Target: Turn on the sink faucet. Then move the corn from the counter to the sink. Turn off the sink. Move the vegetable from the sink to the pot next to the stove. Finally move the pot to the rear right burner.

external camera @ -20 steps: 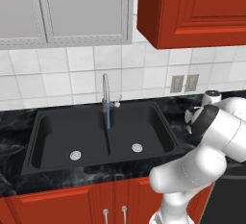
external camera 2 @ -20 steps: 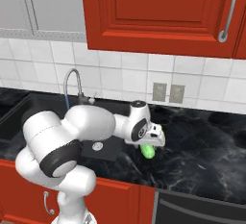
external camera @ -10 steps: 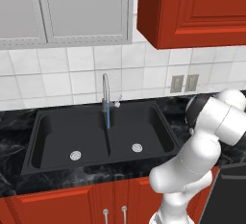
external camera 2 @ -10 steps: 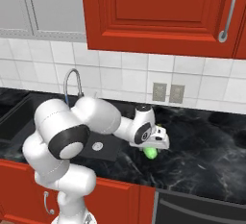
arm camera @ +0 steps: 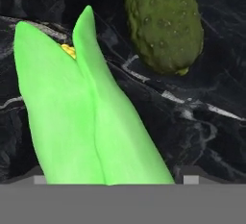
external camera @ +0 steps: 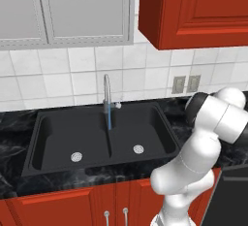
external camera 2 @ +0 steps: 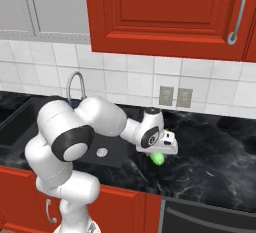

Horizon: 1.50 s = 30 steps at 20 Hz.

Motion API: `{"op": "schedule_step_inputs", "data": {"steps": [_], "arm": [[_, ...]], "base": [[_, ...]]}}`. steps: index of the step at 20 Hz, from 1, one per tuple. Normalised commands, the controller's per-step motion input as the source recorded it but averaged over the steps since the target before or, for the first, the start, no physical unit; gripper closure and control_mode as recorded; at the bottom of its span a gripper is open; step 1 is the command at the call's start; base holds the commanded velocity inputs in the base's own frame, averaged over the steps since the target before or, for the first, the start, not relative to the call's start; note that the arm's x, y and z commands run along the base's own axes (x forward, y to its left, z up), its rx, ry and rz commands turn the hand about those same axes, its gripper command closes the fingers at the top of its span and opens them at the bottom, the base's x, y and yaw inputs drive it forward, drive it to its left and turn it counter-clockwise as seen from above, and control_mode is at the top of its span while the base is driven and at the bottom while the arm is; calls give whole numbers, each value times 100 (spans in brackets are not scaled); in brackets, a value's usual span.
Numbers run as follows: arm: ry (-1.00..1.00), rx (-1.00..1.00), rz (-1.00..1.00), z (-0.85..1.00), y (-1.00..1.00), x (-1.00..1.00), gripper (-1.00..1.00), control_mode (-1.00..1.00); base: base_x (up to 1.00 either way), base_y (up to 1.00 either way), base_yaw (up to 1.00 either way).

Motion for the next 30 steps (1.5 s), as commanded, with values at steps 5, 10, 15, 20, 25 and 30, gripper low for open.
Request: {"op": "schedule_step_inputs", "data": {"steps": [5, 10, 15, 20, 25, 30], "arm": [[-3, 0, -6, 11, 48, -44, 100, -100], [-3, 0, -13, 23, 85, -31, 100, -100], [0, 0, -12, 24, 100, 1, 100, -100], [0, 0, -9, 17, 100, 26, 100, -100], [0, 0, -8, 5, 92, 54, 100, -100], [1, 0, -3, 1, 52, 46, 100, -100]], "base": [[0, 0, 0], [0, 0, 0], [0, 0, 0], [0, 0, 0], [0, 0, 0], [0, 0, 0]]}}
